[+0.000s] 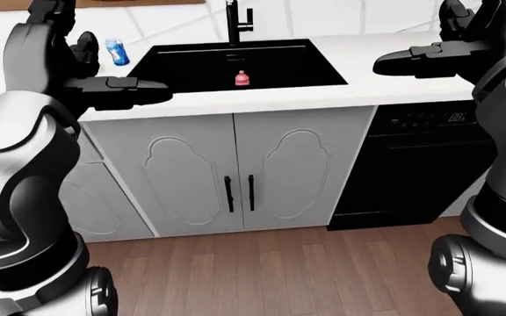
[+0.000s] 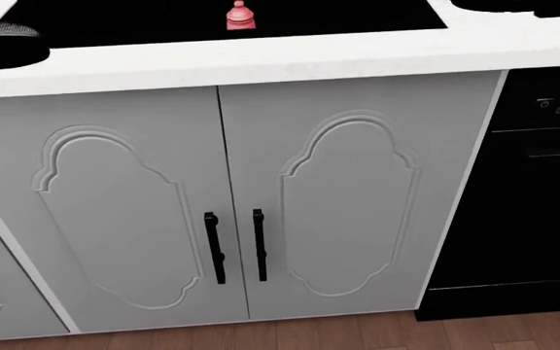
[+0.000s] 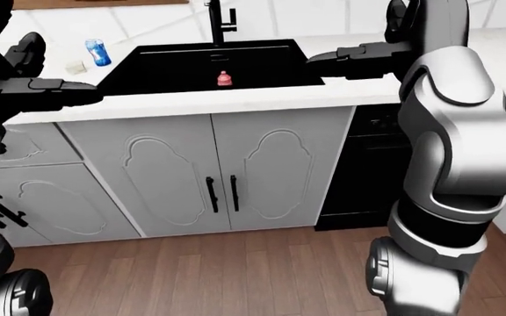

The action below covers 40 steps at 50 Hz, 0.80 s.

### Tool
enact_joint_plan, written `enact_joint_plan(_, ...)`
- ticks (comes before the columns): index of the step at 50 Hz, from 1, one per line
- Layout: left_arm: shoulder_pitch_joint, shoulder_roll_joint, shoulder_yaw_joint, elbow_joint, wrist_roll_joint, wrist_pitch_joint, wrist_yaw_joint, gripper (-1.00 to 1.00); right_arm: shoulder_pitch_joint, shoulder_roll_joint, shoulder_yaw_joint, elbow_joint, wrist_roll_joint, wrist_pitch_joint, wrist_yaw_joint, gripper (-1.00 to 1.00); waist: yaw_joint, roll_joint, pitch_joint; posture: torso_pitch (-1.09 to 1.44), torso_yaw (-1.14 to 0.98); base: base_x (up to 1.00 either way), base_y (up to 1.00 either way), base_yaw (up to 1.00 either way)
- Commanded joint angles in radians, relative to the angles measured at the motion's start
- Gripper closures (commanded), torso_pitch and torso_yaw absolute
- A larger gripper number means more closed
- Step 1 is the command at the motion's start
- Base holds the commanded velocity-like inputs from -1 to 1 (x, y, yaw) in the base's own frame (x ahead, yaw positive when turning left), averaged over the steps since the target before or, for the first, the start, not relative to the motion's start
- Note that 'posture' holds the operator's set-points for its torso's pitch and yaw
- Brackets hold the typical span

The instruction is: Turn the sink spout to the right.

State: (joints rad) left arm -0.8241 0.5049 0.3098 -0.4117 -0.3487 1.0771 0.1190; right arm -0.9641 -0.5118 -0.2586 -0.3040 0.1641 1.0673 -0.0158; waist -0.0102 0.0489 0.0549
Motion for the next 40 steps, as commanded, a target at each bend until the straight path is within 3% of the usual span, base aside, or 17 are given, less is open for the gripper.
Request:
enact_joint_plan(1,-0.027,0.02,0.017,-0.013,0.0,-0.015,0.007,-1.0,-0.029,-0.008,-0.001,-0.016,0.003,-0.017,0.001,-1.0,0.0,0.012,-0.022,0.0,0.0,0.18,0.0,0.0)
enact_joint_plan(2,-0.028,0.021,0.018,-0.012,-0.002,-0.015,0.009,-1.0,-0.029,-0.008,-0.001,-0.016,0.003,-0.017,0.001,-1.0,-0.002,0.049,-0.035,0.0,0.0,0.17,0.0,0.0)
enact_joint_plan(3,-0.03,0.023,0.018,-0.011,-0.004,-0.015,0.01,-1.0,-0.031,-0.009,-0.001,-0.014,0.003,-0.017,0.001,-1.0,0.003,0.027,-0.036,0.0,0.0,0.17,0.0,0.0)
enact_joint_plan(5,-0.033,0.026,0.018,-0.011,-0.007,-0.014,0.013,-1.0,-0.033,-0.01,0.0,-0.013,0.004,-0.017,0.001,-1.0,0.002,0.029,-0.027,0.0,0.0,0.17,0.0,0.0)
enact_joint_plan(10,-0.035,0.037,0.026,-0.012,-0.019,-0.012,0.019,-1.0,-0.034,-0.012,0.0,-0.012,0.004,-0.017,0.003,-1.0,0.01,-0.012,-0.029,0.0,0.0,0.17,0.0,0.0)
enact_joint_plan(13,-0.033,0.041,0.031,-0.018,-0.027,-0.008,0.024,-1.0,-0.036,-0.014,-0.002,-0.015,0.006,-0.012,0.004,-1.0,0.017,-0.048,-0.026,0.0,0.0,0.17,0.0,0.0)
enact_joint_plan(16,-0.033,0.045,0.033,-0.016,-0.034,-0.008,0.028,-1.0,-0.036,-0.017,-0.005,-0.017,0.008,-0.01,0.005,-1.0,0.025,-0.118,-0.033,0.0,0.0,0.17,0.0,0.0)
enact_joint_plan(17,-0.035,0.047,0.032,-0.015,-0.035,-0.008,0.03,-1.0,-0.04,-0.019,-0.004,-0.016,0.008,-0.008,0.005,-1.0,0.016,-0.078,-0.031,0.0,0.0,0.17,0.0,0.0)
enact_joint_plan(18,-0.036,0.047,0.031,-0.014,-0.036,-0.008,0.031,-1.0,-0.041,-0.019,-0.004,-0.015,0.009,-0.007,0.005,-1.0,0.022,-0.098,-0.031,0.0,0.0,0.17,0.0,0.0)
enact_joint_plan(19,-0.037,0.049,0.033,-0.013,-0.039,-0.008,0.032,-1.0,-0.04,-0.02,-0.005,-0.016,0.009,-0.007,0.004,-1.0,0.018,-0.098,-0.032,0.0,0.0,0.19,0.0,0.0)
enact_joint_plan(25,-0.043,0.064,0.042,-0.017,-0.057,0.002,0.042,-1.0,-0.042,-0.024,-0.007,-0.017,0.014,-0.005,0.003,-1.0,0.01,-0.047,-0.018,0.0,0.0,0.17,0.0,0.0)
enact_joint_plan(27,-0.044,0.066,0.042,-0.018,-0.061,0.004,0.045,-1.0,-0.043,-0.023,-0.008,-0.017,0.015,-0.004,0.002,-1.0,0.004,-0.014,-0.019,0.0,0.0,0.18,0.0,0.0)
enact_joint_plan(29,-0.044,0.071,0.046,-0.019,-0.067,0.006,0.048,-1.0,-0.043,-0.025,-0.007,-0.014,0.016,-0.006,0.002,-1.0,-0.003,0.049,-0.041,0.0,0.0,0.17,0.0,0.0)
enact_joint_plan(30,-0.045,0.074,0.049,-0.021,-0.072,0.009,0.05,-1.0,-0.043,-0.025,-0.008,-0.014,0.018,-0.005,0.002,-1.0,0.006,0.008,-0.031,0.0,0.0,0.17,0.0,0.0)
enact_joint_plan(31,-0.046,0.078,0.055,-0.026,-0.078,0.015,0.054,-1.0,-0.045,-0.026,-0.009,-0.017,0.019,-0.002,0.001,-1.0,0.002,0.03,-0.029,0.0,0.0,0.17,0.0,0.0)
enact_joint_plan(32,-0.045,0.079,0.054,-0.027,-0.081,0.015,0.056,-1.0,-0.043,-0.026,-0.009,-0.019,0.02,-0.002,0.001,-1.0,0.005,0.027,-0.028,0.0,0.0,0.17,0.0,0.0)
enact_joint_plan(40,-0.043,0.094,0.057,-0.023,-0.1,0.012,0.068,-1.0,-0.048,-0.03,-0.009,-0.015,0.024,-0.002,-0.002,-1.0,0.02,-0.056,-0.024,0.0,0.0,0.17,0.0,0.0)
